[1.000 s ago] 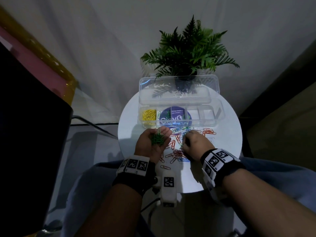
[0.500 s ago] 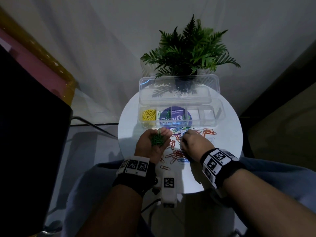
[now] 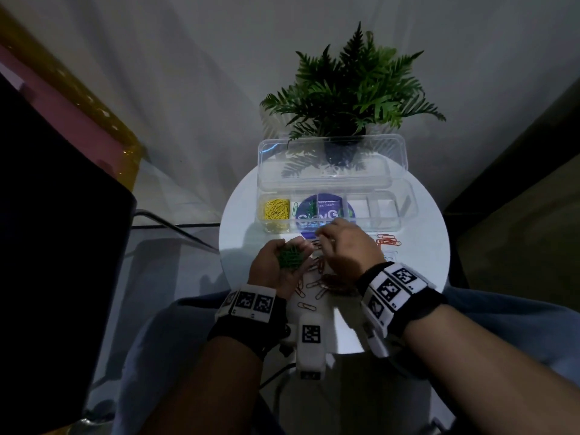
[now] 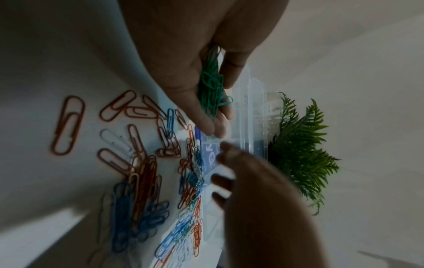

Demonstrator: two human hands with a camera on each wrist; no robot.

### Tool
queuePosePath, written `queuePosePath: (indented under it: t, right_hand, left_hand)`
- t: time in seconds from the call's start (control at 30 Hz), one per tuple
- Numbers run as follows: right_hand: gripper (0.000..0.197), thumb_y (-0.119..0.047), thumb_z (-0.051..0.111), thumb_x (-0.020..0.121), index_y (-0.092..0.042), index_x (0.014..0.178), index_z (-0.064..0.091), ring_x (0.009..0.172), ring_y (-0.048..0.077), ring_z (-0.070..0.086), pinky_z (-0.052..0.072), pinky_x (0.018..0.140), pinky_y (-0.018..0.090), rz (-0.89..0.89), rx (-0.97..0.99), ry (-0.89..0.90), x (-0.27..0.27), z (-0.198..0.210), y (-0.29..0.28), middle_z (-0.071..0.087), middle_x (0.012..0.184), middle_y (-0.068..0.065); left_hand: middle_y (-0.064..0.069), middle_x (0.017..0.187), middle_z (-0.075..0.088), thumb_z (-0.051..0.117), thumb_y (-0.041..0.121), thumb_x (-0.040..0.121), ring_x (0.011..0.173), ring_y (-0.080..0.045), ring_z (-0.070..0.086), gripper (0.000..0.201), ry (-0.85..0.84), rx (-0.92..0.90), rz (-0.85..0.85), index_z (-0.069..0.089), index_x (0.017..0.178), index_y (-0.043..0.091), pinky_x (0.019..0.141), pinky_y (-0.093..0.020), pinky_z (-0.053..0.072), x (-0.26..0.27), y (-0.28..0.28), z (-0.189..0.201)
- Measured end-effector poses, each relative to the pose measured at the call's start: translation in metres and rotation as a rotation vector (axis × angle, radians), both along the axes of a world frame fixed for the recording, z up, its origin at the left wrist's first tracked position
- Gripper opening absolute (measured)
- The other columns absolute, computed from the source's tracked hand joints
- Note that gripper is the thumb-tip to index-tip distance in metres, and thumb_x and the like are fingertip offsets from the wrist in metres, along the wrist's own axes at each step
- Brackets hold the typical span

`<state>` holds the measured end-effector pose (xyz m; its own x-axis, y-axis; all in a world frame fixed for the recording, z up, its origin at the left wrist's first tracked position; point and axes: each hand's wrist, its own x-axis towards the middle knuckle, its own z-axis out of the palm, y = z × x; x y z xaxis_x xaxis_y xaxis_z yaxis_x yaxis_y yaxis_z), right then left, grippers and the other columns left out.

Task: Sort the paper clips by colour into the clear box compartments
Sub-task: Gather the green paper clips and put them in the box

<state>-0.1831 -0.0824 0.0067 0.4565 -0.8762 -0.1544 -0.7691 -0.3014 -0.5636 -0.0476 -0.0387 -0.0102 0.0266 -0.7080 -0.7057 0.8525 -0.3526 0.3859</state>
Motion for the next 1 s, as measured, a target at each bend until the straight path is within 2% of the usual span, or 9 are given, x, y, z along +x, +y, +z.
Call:
queuePosePath:
  t: [0.1,0.23,0.33,0.4,0.47,0.6,0.77,0.9,1.0]
  right_hand:
    - [0.033,-0.017,0.044,0.094,-0.016,0.125,0.055,0.116,0.026,0.049,0.043,0.096,0.034,0.088,0.046,0.293,-0.018,-0.009,-0.004,0.051,0.132,0.004]
    - [0.036,-0.018,0.045,0.092,-0.019,0.127,0.056,0.124,0.025,0.044,0.039,0.103,0.034,0.227,0.065,0.349,-0.027,-0.004,0.000,0.045,0.143,-0.004]
    - [0.029,-0.021,0.050,0.090,-0.020,0.114,0.066,0.118,0.023,0.052,0.040,0.101,0.032,0.268,0.082,0.376,-0.030,-0.003,0.004,0.056,0.133,-0.004]
    - [0.026,-0.021,0.052,0.087,-0.023,0.107,0.068,0.111,0.023,0.057,0.044,0.097,0.032,0.152,0.103,0.299,-0.033,-0.002,0.003,0.063,0.121,-0.001]
    - [0.028,-0.018,0.050,0.088,-0.024,0.111,0.066,0.109,0.025,0.057,0.045,0.093,0.033,0.066,0.062,0.229,-0.033,0.000,-0.001,0.062,0.119,0.002]
    - [0.035,-0.020,0.042,0.095,-0.027,0.128,0.052,0.110,0.031,0.055,0.047,0.091,0.038,0.096,0.084,0.281,-0.021,-0.005,-0.014,0.053,0.123,0.009]
    - [0.028,-0.018,0.049,0.092,-0.021,0.119,0.057,0.103,0.032,0.058,0.050,0.085,0.037,0.112,0.086,0.367,-0.010,-0.017,-0.022,0.056,0.116,0.009]
    - [0.018,-0.019,0.051,0.091,-0.012,0.105,0.060,0.098,0.032,0.058,0.045,0.077,0.035,0.058,0.026,0.325,-0.014,-0.023,-0.019,0.057,0.109,0.010]
    - [0.022,-0.022,0.048,0.093,-0.009,0.105,0.061,0.099,0.032,0.058,0.045,0.079,0.035,0.052,0.037,0.260,-0.022,-0.022,-0.019,0.055,0.111,0.011]
  left_hand:
    - [-0.006,0.088,0.058,0.032,0.020,0.094,0.060,-0.014,0.070,0.028,0.020,-0.006,-0.032,0.053,0.080,0.010,0.058,-0.022,0.055,0.003,0.000,-0.001]
    - [-0.005,0.089,0.055,0.031,0.020,0.094,0.062,-0.014,0.069,0.026,0.036,-0.030,-0.056,0.051,0.079,0.011,0.059,-0.022,0.056,0.002,-0.001,-0.002]
    - [-0.005,0.088,0.056,0.031,0.020,0.093,0.064,-0.014,0.069,0.029,0.030,-0.035,-0.064,0.054,0.078,0.010,0.062,-0.021,0.055,0.003,-0.001,-0.003]
    - [-0.005,0.084,0.060,0.032,0.020,0.094,0.064,-0.014,0.069,0.031,0.013,-0.022,-0.065,0.057,0.077,0.009,0.062,-0.021,0.055,0.002,-0.001,-0.001]
    - [-0.007,0.081,0.064,0.033,0.019,0.094,0.062,-0.014,0.069,0.035,-0.017,-0.007,-0.061,0.060,0.077,0.007,0.061,-0.021,0.055,0.001,0.000,0.000]
    - [-0.007,0.087,0.062,0.033,0.020,0.095,0.062,-0.014,0.070,0.034,-0.035,0.003,-0.053,0.060,0.079,0.007,0.062,-0.021,0.055,0.001,-0.001,0.000]
    - [-0.005,0.092,0.059,0.032,0.021,0.095,0.063,-0.013,0.071,0.026,-0.022,-0.004,-0.055,0.053,0.083,0.012,0.063,-0.022,0.055,0.002,-0.001,-0.002]
    - [-0.005,0.092,0.061,0.033,0.021,0.095,0.064,-0.013,0.071,0.030,-0.033,-0.009,-0.065,0.058,0.083,0.008,0.064,-0.022,0.055,0.002,-0.001,-0.001]
    - [-0.006,0.091,0.061,0.033,0.020,0.095,0.064,-0.013,0.071,0.031,-0.027,-0.012,-0.065,0.059,0.084,0.007,0.061,-0.022,0.055,0.002,-0.002,0.000]
